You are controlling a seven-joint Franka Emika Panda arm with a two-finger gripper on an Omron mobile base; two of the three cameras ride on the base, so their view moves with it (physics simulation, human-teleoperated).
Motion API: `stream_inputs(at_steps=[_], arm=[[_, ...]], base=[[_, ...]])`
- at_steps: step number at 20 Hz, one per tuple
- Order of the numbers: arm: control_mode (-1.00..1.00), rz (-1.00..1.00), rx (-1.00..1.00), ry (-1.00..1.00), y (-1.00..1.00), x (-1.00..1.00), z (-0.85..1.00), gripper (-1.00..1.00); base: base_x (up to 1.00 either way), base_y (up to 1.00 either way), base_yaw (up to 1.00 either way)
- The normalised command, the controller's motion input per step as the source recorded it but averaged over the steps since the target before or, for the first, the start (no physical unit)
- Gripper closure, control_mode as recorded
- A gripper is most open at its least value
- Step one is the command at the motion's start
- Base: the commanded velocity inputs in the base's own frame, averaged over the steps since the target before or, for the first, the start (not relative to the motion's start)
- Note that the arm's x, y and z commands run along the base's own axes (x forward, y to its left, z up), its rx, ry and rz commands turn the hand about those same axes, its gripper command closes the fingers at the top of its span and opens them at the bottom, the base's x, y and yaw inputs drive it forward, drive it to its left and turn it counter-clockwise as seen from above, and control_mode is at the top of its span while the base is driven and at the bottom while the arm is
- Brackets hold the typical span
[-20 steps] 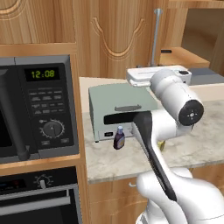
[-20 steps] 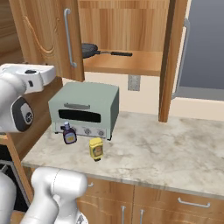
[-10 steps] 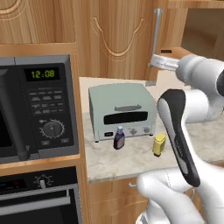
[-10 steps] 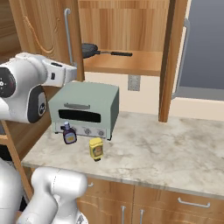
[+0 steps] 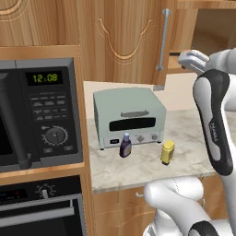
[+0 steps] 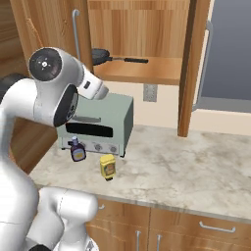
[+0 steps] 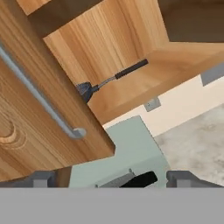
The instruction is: Pick the pan from the cabinet and place it on the stove. Then turn on the stove burner for the pan.
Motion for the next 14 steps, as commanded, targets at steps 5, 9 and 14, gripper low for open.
stream_inputs(at_steps=[5,9,14], arm=[[-1.0,0.03,0.18,0.14,-0.27,0.39,-0.1,-1.0],[-1.0,0.06,0.16,0.09,-0.21,0.36,-0.21,-1.0],[-1.0,0.05,0.14,0.03,-0.06,0.47,-0.22,-1.0]], base=[[0.0,0.0,0.0],[0.0,0.0,0.0],[0.0,0.0,0.0]])
